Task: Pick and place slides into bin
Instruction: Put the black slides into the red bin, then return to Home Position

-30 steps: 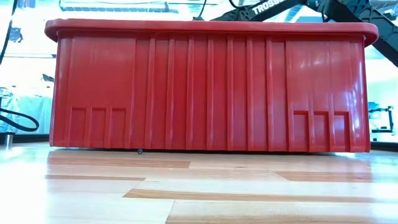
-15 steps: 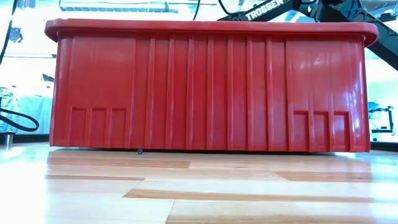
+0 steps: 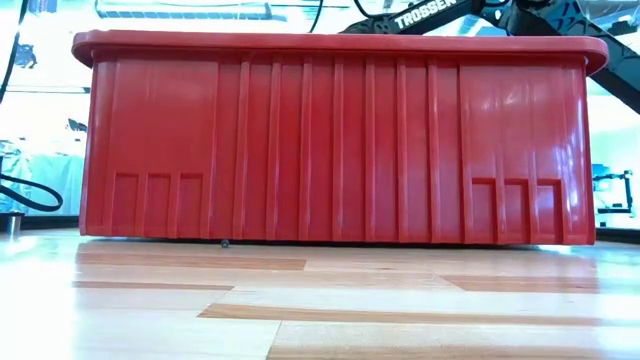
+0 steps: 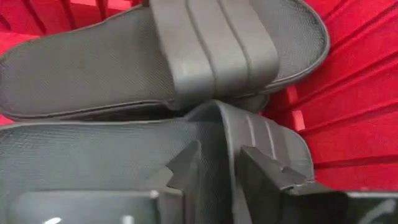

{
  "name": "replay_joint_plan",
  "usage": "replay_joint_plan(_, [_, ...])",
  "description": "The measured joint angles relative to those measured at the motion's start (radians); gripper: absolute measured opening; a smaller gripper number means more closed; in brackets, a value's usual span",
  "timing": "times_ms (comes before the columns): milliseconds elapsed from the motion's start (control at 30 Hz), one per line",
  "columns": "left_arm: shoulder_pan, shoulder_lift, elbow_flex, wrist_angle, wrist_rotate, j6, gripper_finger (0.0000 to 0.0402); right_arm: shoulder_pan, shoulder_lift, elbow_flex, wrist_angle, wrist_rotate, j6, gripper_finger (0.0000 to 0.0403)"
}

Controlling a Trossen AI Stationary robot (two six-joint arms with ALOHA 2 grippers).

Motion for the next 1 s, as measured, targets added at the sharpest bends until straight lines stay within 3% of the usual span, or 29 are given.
replay_joint_plan(533, [0.000, 0.000, 0.000, 0.003, 0.008, -0.007, 0.0176, 0.002, 0.000, 0.002, -0.052, -0.037, 0.011, 0.0240])
replay_joint_plan(767, [0.000, 0.000, 0.000, 0.003, 0.019, -0.008, 0.0176, 0.003, -0.010, 0.002, -0.042, -0.047, 0.019, 0.0255])
replay_joint_plan(1000, [0.000, 0.000, 0.000, -0.005, 0.020, -0.008, 0.0176, 0.015, -0.011, 0.085, -0.107, -0.051, 0.009, 0.0256])
